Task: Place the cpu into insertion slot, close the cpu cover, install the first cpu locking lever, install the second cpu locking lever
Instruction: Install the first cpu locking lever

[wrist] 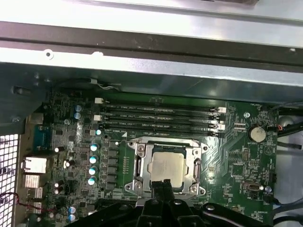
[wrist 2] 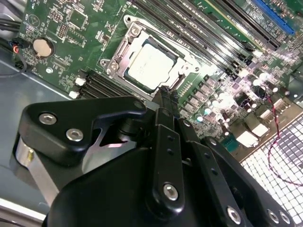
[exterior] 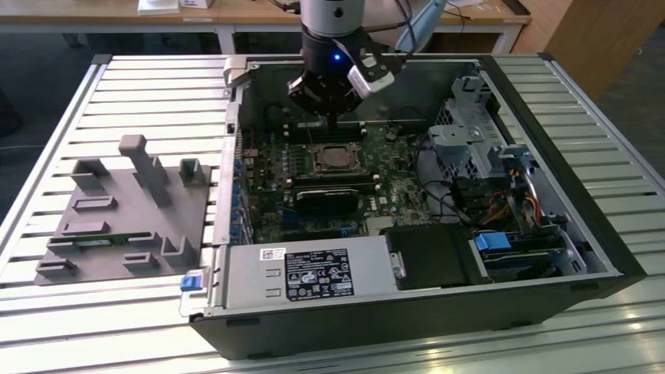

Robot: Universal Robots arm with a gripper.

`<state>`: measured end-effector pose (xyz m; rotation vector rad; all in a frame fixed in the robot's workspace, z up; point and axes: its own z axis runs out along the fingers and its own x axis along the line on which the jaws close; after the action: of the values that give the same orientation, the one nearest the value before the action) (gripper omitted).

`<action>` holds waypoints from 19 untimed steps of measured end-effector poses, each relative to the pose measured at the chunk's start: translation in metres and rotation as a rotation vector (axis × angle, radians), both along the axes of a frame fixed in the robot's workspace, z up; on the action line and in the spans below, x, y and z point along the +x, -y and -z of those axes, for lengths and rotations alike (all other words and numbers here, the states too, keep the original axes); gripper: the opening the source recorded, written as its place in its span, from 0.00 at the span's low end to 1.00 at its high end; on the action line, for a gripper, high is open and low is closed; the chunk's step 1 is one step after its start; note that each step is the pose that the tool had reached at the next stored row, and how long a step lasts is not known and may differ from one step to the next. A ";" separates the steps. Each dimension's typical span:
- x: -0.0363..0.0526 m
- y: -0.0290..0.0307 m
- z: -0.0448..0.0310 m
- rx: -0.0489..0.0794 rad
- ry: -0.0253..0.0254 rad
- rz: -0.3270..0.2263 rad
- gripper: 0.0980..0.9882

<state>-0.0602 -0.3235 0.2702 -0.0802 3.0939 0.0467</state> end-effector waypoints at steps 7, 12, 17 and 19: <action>-0.0072 0.0002 0.0011 0.000 0.0122 -0.007 0.01; -0.0137 -0.0003 0.0036 0.001 0.0162 -0.009 0.01; -0.0235 -0.0029 0.0063 0.001 0.0212 -0.010 0.01; -0.0247 -0.0052 0.0066 0.001 0.0216 -0.010 0.01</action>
<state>-0.0849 -0.3183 0.2636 -0.0960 3.0720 0.0473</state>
